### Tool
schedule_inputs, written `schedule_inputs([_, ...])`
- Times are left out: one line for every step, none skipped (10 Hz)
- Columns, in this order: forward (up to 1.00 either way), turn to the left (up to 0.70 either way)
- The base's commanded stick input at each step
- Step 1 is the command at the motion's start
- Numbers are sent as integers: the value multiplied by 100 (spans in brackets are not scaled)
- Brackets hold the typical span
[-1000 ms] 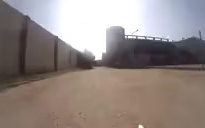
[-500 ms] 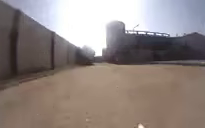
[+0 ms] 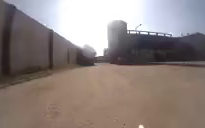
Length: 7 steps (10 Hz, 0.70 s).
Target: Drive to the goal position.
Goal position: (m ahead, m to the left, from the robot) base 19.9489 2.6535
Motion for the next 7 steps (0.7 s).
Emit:
schedule_inputs([100, 0])
schedule_inputs([100, 0])
schedule_inputs([100, 0])
schedule_inputs([100, 0])
schedule_inputs([100, 0])
schedule_inputs([100, 0])
schedule_inputs([100, 0])
